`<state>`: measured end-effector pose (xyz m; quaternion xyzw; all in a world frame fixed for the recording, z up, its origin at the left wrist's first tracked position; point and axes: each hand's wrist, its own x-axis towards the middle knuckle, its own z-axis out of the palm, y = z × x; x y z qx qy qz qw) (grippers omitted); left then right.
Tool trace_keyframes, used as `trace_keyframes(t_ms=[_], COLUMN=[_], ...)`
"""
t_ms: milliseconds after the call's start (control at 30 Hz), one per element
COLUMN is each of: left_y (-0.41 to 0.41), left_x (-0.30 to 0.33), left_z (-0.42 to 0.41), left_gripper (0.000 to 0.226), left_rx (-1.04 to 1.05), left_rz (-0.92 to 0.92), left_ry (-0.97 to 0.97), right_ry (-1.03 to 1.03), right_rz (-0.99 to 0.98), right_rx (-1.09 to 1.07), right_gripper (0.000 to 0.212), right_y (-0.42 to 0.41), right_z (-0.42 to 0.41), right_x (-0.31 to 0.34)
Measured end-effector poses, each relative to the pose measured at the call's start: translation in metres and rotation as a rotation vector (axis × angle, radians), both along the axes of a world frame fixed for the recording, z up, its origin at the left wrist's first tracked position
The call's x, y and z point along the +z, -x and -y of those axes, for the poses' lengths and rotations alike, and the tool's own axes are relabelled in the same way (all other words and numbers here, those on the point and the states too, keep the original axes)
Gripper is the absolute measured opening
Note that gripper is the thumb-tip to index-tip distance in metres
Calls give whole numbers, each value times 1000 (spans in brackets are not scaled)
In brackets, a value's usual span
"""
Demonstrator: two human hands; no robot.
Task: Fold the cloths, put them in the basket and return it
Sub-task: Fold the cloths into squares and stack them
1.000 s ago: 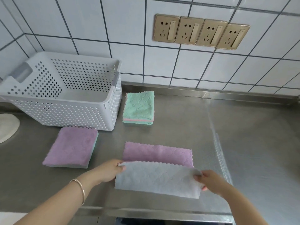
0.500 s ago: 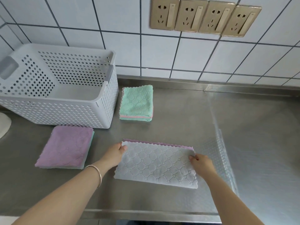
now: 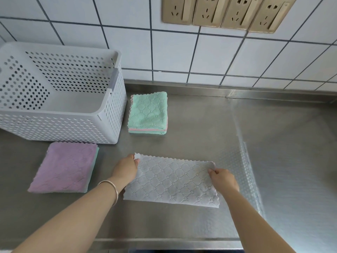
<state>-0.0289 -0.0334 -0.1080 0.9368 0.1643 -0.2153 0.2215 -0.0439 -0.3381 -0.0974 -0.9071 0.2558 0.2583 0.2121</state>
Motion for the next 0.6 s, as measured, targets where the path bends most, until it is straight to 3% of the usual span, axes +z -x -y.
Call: trace_keyframes(t_ms=[167, 267, 367, 433, 533, 600], left_y=[-1, 5, 15, 25, 36, 41], left_x=[2, 10, 9, 6, 2, -6], left_z=[6, 10, 21, 37, 62, 70], left_gripper=[34, 23, 32, 34, 56, 72], left_rx=[-53, -69, -261, -511, -869, -954], left_rz=[18, 214, 501, 566, 360, 199], left_ry=[-169, -318, -301, -219, -203, -179], right_ry=[30, 51, 6, -25, -40, -15], right_rz=[21, 136, 247, 263, 197, 132], right_rx=[-51, -137, -204, -226, -245, -245], right_gripper=[42, 38, 34, 41, 49, 49], right_y=[1, 12, 29, 42, 59, 65], right_z=[-2, -3, -5, -9, -19, -25], right_x=[1, 3, 6, 6, 4, 5])
